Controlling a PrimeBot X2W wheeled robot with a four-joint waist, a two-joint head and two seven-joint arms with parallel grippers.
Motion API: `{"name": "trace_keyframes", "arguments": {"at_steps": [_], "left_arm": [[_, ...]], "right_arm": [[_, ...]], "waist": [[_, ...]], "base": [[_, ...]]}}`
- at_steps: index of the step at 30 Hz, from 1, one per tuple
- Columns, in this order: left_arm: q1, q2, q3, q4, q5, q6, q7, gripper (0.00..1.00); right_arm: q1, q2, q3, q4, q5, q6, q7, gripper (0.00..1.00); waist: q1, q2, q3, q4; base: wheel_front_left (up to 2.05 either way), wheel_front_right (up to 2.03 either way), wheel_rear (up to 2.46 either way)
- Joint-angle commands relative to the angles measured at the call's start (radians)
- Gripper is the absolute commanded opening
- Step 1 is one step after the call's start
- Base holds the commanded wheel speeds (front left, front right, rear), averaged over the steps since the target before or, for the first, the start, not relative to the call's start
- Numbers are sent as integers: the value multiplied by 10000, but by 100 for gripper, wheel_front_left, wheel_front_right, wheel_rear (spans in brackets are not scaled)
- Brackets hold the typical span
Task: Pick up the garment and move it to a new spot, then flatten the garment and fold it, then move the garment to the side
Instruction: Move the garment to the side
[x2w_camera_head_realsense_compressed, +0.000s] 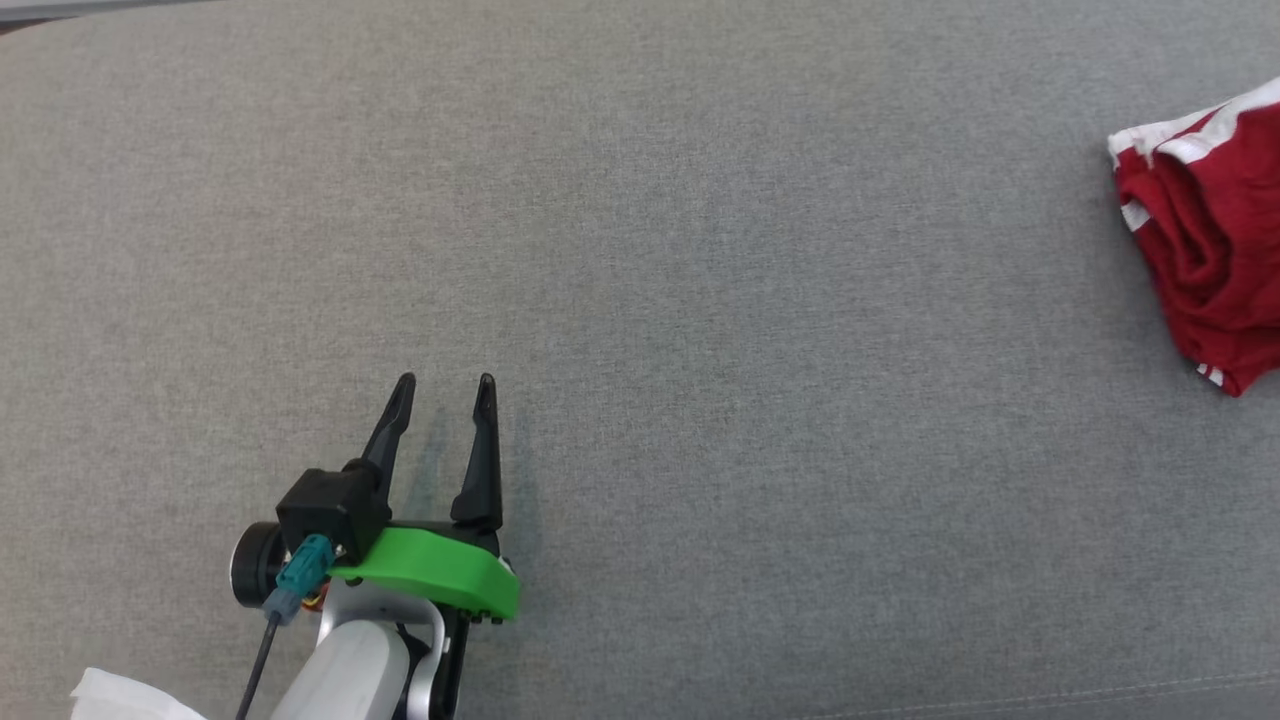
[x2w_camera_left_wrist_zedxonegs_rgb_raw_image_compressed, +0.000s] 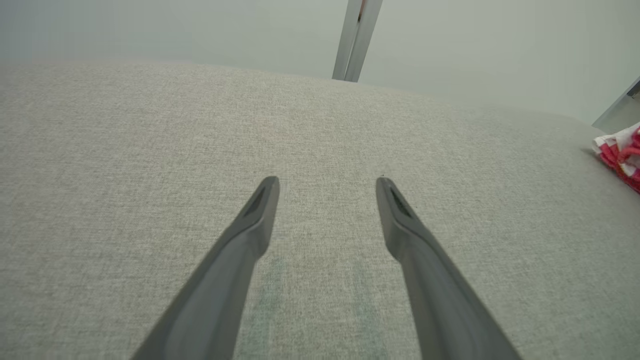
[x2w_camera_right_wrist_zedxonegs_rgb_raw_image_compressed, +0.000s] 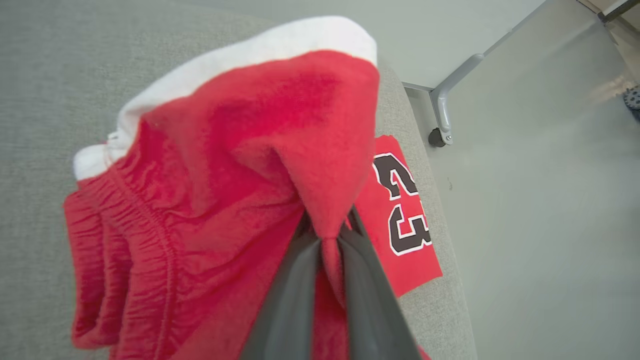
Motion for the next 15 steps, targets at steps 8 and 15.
{"name": "trace_keyframes", "arguments": {"at_steps": [8,15], "left_arm": [[-102,234,-65,-181,157,112,125,100],[-147,309,-192,-261,209,156,265,100]], "right_arm": [[-452,-282,-1122,605,-1143,-21,-1012,100],[-734,456,-1645,1028,-2199,-21,-2245,100]], "waist": [[0,0,570,225],[0,0,453,-1]], "base": [[0,0,0],[0,0,0]]}}
